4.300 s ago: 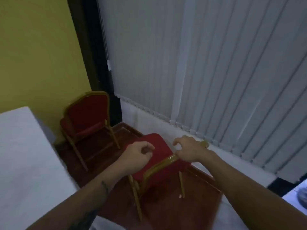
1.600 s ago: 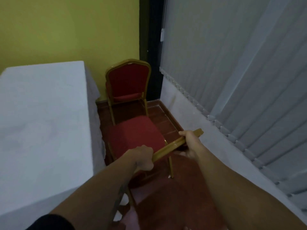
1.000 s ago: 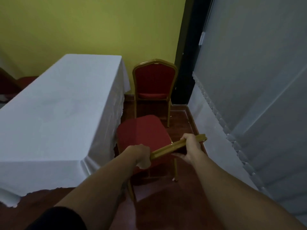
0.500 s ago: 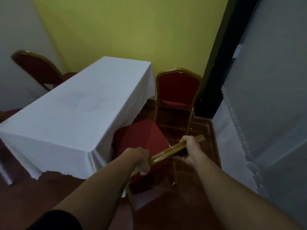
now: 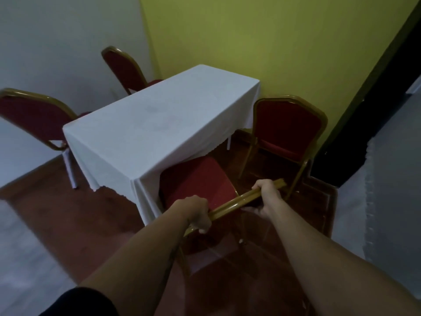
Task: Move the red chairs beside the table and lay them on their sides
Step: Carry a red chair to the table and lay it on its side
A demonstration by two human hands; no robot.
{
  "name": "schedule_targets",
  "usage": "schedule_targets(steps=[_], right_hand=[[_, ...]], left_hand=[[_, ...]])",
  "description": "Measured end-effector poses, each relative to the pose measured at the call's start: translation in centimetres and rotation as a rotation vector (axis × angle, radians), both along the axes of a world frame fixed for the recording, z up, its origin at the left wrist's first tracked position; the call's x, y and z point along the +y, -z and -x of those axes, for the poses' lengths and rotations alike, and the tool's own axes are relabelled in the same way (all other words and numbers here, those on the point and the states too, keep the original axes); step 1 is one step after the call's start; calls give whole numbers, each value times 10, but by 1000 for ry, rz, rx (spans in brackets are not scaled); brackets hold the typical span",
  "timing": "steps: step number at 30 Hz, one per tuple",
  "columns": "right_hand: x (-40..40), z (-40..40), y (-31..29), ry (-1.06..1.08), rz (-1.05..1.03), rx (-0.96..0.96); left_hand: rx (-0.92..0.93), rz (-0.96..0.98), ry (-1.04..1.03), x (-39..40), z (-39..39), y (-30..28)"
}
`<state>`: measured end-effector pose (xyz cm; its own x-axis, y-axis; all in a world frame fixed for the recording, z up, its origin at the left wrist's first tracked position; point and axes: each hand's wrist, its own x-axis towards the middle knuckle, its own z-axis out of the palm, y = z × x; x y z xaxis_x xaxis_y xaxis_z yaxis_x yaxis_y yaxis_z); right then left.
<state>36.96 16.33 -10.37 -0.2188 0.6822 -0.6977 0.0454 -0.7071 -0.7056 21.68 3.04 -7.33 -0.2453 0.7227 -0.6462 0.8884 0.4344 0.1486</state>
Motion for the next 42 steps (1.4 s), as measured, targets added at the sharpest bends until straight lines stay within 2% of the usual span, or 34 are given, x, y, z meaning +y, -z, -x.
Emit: schedule_targets(steps=[4, 9, 14, 21, 34, 42], right_hand=[[29, 0, -2, -3, 9, -32], [49, 10, -12, 143, -34, -110], [37, 24, -3, -21, -136, -42], [66, 37, -1, -40, -190, 1], [147, 57, -11, -183, -208, -55], [191, 98, -11, -259, -241, -82]], left_hand=[[-11, -41, -49, 20, -7, 3], [21, -95, -60, 44, -14, 11], [29, -62, -73, 63, -6, 9], [-37, -27, -108, 85, 3, 8], [-121, -58, -57, 156, 20, 15], [-135, -129, -138, 188, 57, 24]])
